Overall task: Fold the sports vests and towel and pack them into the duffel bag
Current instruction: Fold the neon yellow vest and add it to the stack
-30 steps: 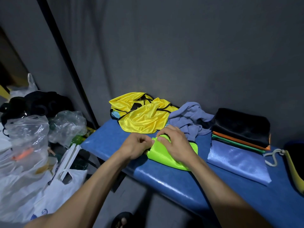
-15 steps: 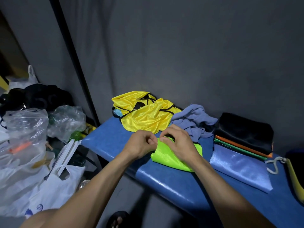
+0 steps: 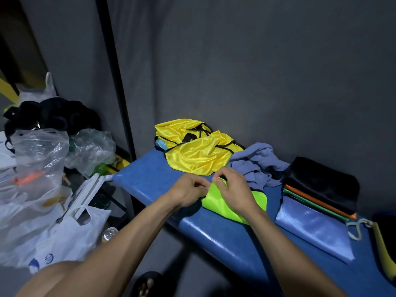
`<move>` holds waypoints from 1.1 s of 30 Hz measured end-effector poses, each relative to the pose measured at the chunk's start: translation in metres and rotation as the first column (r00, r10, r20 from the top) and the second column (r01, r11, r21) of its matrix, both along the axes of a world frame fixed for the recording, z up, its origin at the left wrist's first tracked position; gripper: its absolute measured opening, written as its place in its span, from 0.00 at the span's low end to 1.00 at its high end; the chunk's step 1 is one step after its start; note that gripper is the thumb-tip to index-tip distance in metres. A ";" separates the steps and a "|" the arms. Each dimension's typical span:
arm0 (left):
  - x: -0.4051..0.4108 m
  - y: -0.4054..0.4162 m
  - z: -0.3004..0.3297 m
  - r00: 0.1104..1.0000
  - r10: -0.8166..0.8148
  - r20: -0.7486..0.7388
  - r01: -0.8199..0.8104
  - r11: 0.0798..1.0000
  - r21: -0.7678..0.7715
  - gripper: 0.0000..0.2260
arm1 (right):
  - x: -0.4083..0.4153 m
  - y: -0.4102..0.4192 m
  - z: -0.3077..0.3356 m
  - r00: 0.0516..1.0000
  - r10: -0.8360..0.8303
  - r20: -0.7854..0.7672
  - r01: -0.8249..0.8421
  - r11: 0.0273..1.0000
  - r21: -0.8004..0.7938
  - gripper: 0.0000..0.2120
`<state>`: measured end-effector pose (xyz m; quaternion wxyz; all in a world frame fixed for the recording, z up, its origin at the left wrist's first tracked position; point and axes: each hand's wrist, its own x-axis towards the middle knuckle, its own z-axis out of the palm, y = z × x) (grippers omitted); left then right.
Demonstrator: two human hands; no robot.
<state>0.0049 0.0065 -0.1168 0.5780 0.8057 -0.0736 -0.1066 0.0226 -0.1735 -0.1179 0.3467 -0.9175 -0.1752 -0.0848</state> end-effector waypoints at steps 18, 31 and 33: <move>-0.047 -0.020 -0.013 0.950 0.217 0.225 -0.265 0.940 0.213 0.14 | -0.007 0.018 -0.004 0.982 -0.188 0.022 0.189 0.981 -0.047 0.05; -0.031 -0.001 0.000 0.982 0.159 0.098 -0.184 0.906 0.381 0.15 | -0.008 -0.001 0.003 0.995 -0.074 0.065 0.081 0.990 -0.117 0.09; -0.029 0.000 0.004 0.987 0.144 0.074 -0.162 0.887 0.431 0.14 | -0.010 -0.008 0.005 0.990 -0.076 0.118 0.101 0.968 -0.230 0.12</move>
